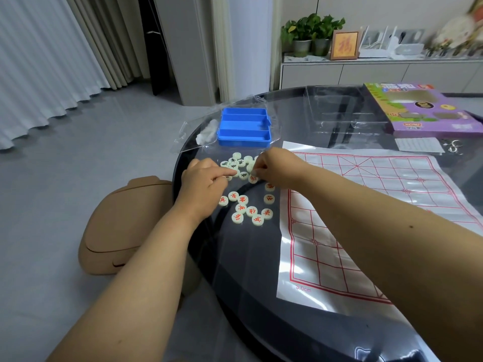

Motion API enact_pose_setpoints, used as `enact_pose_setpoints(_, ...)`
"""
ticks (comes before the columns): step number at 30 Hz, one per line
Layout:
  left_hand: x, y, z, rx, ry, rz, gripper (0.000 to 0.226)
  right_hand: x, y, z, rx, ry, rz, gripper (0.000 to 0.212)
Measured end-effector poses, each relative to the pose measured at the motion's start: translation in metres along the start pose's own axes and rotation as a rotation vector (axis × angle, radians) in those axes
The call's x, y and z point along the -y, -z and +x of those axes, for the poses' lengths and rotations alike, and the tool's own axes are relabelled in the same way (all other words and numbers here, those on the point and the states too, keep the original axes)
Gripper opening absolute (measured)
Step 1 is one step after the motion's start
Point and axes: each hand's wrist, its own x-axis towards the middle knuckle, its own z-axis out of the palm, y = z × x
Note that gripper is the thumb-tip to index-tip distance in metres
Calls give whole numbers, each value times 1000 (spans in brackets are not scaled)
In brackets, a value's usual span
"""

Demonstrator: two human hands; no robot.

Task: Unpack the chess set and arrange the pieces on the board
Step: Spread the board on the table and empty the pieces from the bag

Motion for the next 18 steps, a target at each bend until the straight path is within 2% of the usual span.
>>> enact_pose_setpoints(6, -4, 0, -3, 83, -31, -18, 50, -3, 2, 4, -208, 43, 3, 21)
enact_pose_setpoints(10, 3, -5, -1, 158, -46, 88, 73, -6, 3, 5, -188, 102, -97, 28)
enact_pose_setpoints(13, 3, -4, -2, 138, -72, 33, 64, -3, 1, 4, -171, 129, -152, 32)
enact_pose_setpoints(18, 7, -3, -1, 48, -61, -96, 61, 1, 0, 3, -162, 143, -145, 25)
